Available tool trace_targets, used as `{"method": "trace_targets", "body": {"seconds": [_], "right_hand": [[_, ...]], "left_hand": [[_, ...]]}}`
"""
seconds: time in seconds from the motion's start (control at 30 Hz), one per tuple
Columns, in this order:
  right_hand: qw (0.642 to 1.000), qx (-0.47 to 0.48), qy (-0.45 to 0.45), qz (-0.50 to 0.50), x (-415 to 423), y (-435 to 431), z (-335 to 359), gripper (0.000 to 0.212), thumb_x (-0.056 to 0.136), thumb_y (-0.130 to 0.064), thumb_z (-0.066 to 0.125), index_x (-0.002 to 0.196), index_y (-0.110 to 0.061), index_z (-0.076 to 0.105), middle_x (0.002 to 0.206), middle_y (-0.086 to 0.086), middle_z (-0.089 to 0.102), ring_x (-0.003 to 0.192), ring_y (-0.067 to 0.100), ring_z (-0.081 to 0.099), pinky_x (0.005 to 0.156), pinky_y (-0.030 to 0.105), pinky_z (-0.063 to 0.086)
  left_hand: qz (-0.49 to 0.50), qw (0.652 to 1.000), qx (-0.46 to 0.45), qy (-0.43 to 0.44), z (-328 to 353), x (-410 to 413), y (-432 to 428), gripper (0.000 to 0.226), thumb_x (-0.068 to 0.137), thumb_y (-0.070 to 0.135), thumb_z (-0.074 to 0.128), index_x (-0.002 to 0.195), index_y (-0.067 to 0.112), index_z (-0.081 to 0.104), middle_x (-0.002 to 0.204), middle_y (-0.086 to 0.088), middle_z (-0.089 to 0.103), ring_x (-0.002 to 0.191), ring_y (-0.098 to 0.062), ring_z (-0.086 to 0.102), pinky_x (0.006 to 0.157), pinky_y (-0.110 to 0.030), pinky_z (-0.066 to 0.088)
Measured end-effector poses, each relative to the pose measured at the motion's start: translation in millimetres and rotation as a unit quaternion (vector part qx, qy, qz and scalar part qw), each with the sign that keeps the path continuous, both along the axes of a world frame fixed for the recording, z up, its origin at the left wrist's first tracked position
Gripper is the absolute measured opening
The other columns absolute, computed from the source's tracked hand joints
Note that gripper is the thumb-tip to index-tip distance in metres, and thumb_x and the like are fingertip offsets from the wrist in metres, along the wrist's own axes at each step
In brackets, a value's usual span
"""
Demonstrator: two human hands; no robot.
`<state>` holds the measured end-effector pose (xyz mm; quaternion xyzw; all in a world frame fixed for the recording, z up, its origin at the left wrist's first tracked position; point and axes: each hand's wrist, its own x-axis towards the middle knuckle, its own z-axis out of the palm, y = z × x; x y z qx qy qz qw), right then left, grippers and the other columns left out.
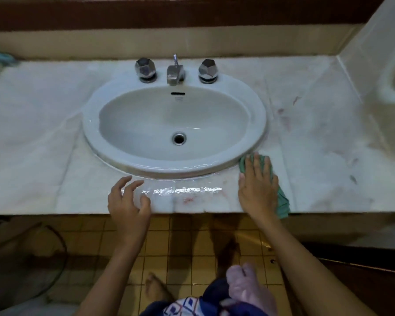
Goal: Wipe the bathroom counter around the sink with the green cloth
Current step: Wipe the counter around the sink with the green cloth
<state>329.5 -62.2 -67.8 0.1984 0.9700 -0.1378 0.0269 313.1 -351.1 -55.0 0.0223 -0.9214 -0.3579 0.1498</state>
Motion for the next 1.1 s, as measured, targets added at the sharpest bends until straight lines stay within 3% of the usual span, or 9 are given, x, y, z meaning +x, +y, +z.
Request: {"method": "trace_targets", "body": {"seconds": [0.17,0.27,0.37,0.6,0.77,0.87,0.97,1.03,1.1], "right_hand": [[0.998,-0.039,0.037,-0.013,23.4,-128.7,-1.8,0.063,0.099,-0.039,0.027,0.154,-0.017,0.008,0.162,0.004,0.008,0.149,0.023,0.002,0.118,0.049,0.014],[0.997,-0.033,0.051,0.053,28.4,-206.4,-8.9,0.06,0.099,-0.034,0.037,0.154,-0.019,0.016,0.162,0.002,0.012,0.149,0.022,0.005,0.118,0.051,0.015],[0.987,-0.022,0.045,0.153,14.2,-267.3,-14.6,0.057,0.098,-0.037,0.026,0.152,-0.022,0.022,0.162,-0.003,0.012,0.149,0.02,0.006,0.117,0.047,0.014],[0.967,-0.003,0.019,0.253,-64.9,-363.9,-5.3,0.056,0.102,-0.037,0.028,0.153,-0.018,0.019,0.163,0.0,0.009,0.149,0.025,0.005,0.116,0.046,0.019],[0.929,-0.022,0.044,0.367,-96.2,-416.1,-2.8,0.049,0.1,-0.031,0.038,0.147,-0.017,0.035,0.159,0.001,0.025,0.147,0.023,0.017,0.111,0.045,0.029],[0.908,-0.126,0.048,0.397,-93.5,-431.7,3.5,0.042,0.1,-0.025,0.043,0.141,-0.02,0.045,0.153,-0.001,0.038,0.141,0.019,0.03,0.108,0.037,0.03],[0.905,-0.343,0.023,0.252,-83.6,-434.3,22.2,0.027,0.1,-0.022,0.045,0.12,-0.014,0.062,0.116,0.006,0.064,0.102,0.022,0.055,0.085,0.031,0.039],[0.843,-0.528,0.01,0.105,-79.7,-426.8,38.8,0.023,0.1,-0.02,0.045,0.098,-0.009,0.066,0.093,0.006,0.064,0.083,0.018,0.057,0.073,0.029,0.043],[0.72,-0.693,-0.009,-0.029,-79.1,-412.7,53.2,0.024,0.099,-0.021,0.045,0.093,-0.01,0.065,0.094,0.01,0.068,0.08,0.019,0.063,0.072,0.031,0.049]], "left_hand": [[0.066,0.998,0.005,0.006,-10.8,2.2,-101.5,0.033,0.079,0.014,0.057,0.11,0.012,0.067,0.129,-0.008,0.056,0.116,-0.028,0.049,0.09,-0.038,0.038],[0.088,0.995,-0.037,-0.034,-11.5,5.4,-163.5,0.034,0.084,0.009,0.063,0.118,0.013,0.063,0.137,-0.009,0.05,0.126,-0.031,0.043,0.097,-0.051,0.037],[0.099,0.987,-0.093,-0.09,-10.6,4.6,-222.1,0.037,0.088,0.014,0.062,0.125,0.016,0.059,0.145,-0.008,0.043,0.135,-0.034,0.033,0.101,-0.06,0.031],[-0.006,0.965,-0.158,-0.208,-16.1,9.3,-288.4,0.057,0.096,0.033,0.05,0.149,0.036,0.031,0.162,0.006,0.014,0.148,-0.023,0.013,0.107,-0.056,0.026],[-0.032,0.948,-0.161,-0.272,-5.2,-0.7,-294.7,0.064,0.096,0.035,0.049,0.151,0.04,0.019,0.163,0.008,0.0,0.148,-0.019,0.008,0.111,-0.048,0.024],[-0.038,0.952,-0.118,-0.28,-1.2,-5.5,-301.9,0.061,0.095,0.029,0.053,0.149,0.04,0.027,0.162,0.01,0.008,0.147,-0.017,0.016,0.109,-0.05,0.026],[-0.012,0.971,-0.05,-0.232,4.3,-4.0,-302.2,0.057,0.093,0.021,0.057,0.146,0.031,0.038,0.16,0.01,0.022,0.143,-0.018,0.023,0.106,-0.052,0.028],[-0.042,0.979,-0.085,-0.18,10.5,-2.8,-296.2,0.07,0.09,0.025,0.061,0.151,0.03,0.027,0.162,0.01,0.013,0.145,-0.019,0.018,0.106,-0.053,0.028],[-0.121,0.976,-0.151,-0.101,21.6,-6.5,-287.2,0.084,0.085,0.031,0.065,0.154,0.031,0.016,0.163,0.009,0.004,0.147,-0.02,0.014,0.105,-0.05,0.031]]}}
